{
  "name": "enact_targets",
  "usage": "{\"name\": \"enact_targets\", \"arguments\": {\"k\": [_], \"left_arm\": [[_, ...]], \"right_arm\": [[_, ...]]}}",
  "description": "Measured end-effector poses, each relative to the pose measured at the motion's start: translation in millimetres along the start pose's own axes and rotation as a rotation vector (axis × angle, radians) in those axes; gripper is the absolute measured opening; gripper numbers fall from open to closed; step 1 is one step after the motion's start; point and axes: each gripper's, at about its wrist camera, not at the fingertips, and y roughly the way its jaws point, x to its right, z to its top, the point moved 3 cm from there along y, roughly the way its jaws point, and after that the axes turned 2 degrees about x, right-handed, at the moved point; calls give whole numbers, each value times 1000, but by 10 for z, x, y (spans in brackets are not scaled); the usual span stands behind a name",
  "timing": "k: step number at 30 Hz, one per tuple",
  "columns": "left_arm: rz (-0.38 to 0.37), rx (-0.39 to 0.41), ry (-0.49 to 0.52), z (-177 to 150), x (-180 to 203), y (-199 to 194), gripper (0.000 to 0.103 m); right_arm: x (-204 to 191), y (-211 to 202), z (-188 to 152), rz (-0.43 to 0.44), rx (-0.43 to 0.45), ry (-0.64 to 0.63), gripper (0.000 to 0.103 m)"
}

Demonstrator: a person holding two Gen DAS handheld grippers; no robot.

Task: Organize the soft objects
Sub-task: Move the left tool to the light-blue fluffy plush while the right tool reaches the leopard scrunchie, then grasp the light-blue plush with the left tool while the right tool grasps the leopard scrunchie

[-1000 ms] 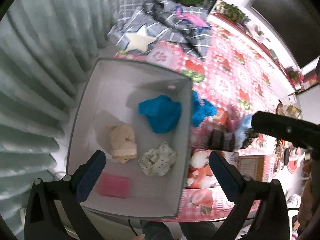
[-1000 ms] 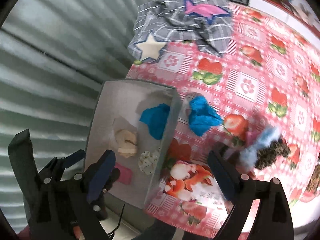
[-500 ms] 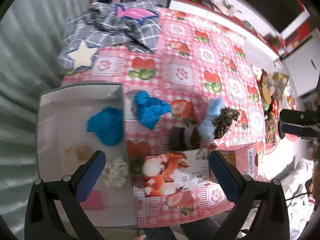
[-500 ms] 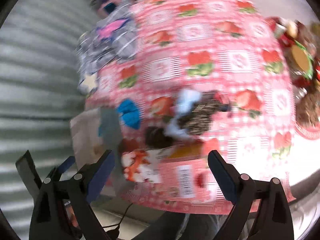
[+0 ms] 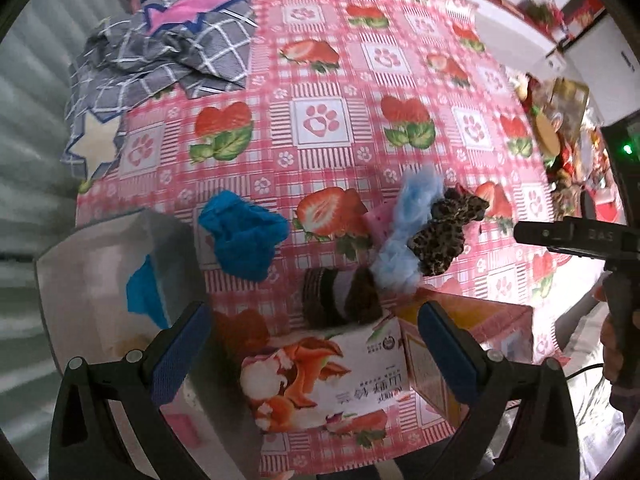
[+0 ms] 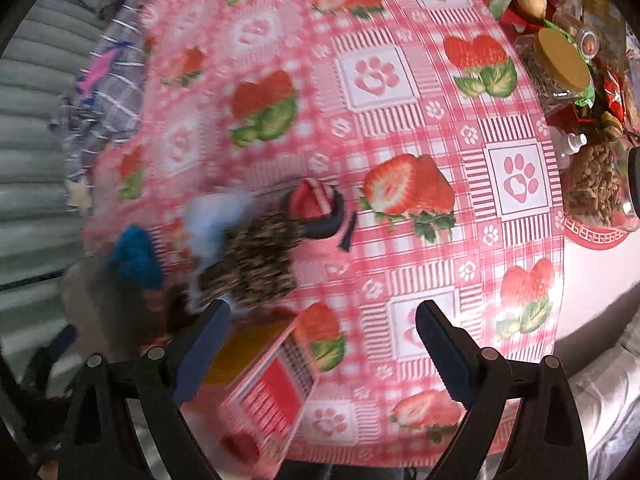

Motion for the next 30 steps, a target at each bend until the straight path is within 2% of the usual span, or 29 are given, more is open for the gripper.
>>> {"name": "enact_targets", "arguments": {"k": [4,7,10,12,14,19,22,24,26,27,30], "left_arm": [[29,-35,30,131,105,186,103],[38,-49,40,217,150,273,103],[60,-69,56,288,183,360,103],[70,-81,68,331,204,409,103],[74,-87,83,376,233,440,103],[61,-107,149,483,408,549,103],[42,-127,204,544,563,621,103],[39,-136,240,579,650,680,103],[41,-160,266,603,729,777,103],[37,-175,273,612,752,829,103],[29,-210,290,626,839,975,103]], "right_arm": [[-75,223,102,60,-29,-22,95],[-251,350,218,102,-25,-78,95],[-439,586,267,111,-75,-167,95],[-468,741,256,43,-95,-215,95],[-349,844,203,-90,-98,-238,95],[225,789,41,-164,-96,-118,95],[647,733,-64,-241,-103,-48,95],[892,674,-121,-232,-101,32,94],[1021,565,-164,-183,-66,87,94],[1013,488,-181,-133,-35,95,95],[826,404,-194,-63,3,32,95]]}}
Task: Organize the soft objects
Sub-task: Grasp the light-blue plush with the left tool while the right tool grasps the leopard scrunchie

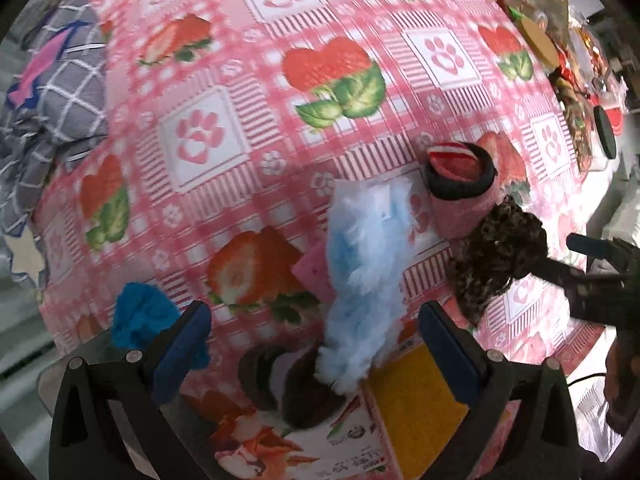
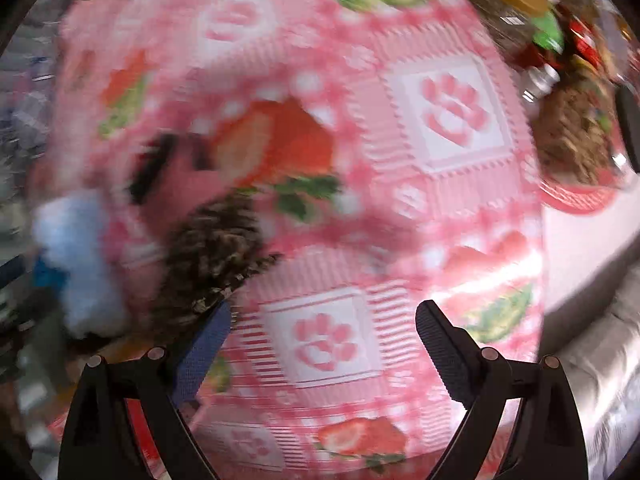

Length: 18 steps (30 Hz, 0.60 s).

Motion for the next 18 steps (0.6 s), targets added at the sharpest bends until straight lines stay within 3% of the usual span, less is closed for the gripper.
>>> {"name": "enact_targets", "arguments": {"k": [3,10,13,16,17,18], "left_arm": [[-1,-21,10,39,67,102,103],[18,-56,-10,85,94,260,99],[10,-81,-28,101,89,335,87],[-4,-94,-8,83,160,384,73],[-13,-103,7,84,211,407,66],[-22,-114,22,78,257,430,52]], "right_arm": [[-262,39,15,35,17,-62,95],[-428,181,81,44,21,-60,94],[-309,110,86,-21,42,-16,94],[-51,47,88,-3,32,44,94],[-20,30,83,2,33,51,94],[21,6,75,9,36,52,94]]}}
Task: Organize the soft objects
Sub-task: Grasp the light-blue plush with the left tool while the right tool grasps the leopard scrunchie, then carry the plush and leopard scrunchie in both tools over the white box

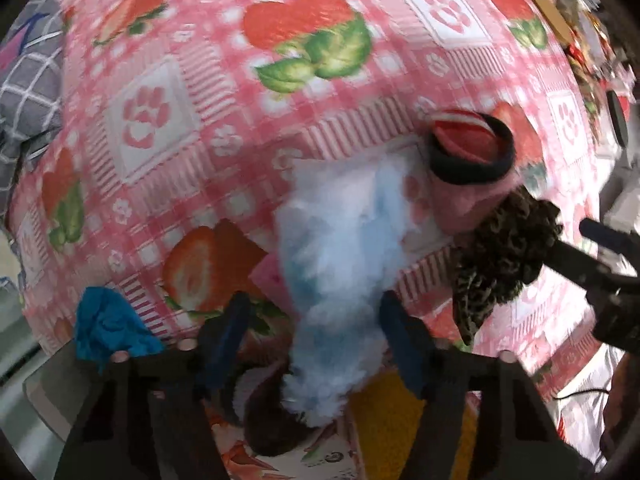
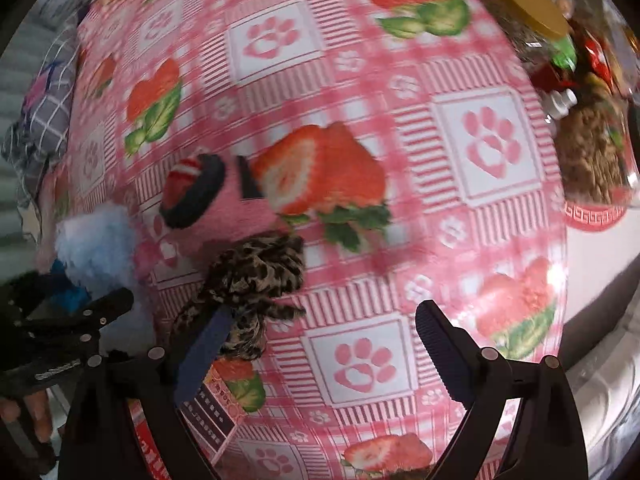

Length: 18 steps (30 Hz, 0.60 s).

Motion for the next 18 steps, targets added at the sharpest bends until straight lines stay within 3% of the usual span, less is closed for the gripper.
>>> {"name": "enact_targets", "arguments": {"k": [3,4,9,14,15,17,18], "left_arm": [[32,0,49,-26,109,40,27],[0,7,49,-36,122,30,25],[-36,73,-43,-118,-52,-97,25],[-29,142,-99,-205,-205,-275,25],[-29,153,-108,-219,-231,-312,25],[-33,171,-118,-195,-288,-370,25],[-33,183,-121,-226,-306,-404,25]], "right_arm": [[16,-95,-48,49,3,-13,94],[-37,-90,-62,67,-1,-26,94],[-427,116,-44,54,-14,-90,95],[-627,379,-77,-59,-48,-154,94],[-691,428,-99,-73,-56,-156,90],[-698,416,-164,-116,-43,-188,71],[-698,405,-185,-138,-39,-208,67]]}}
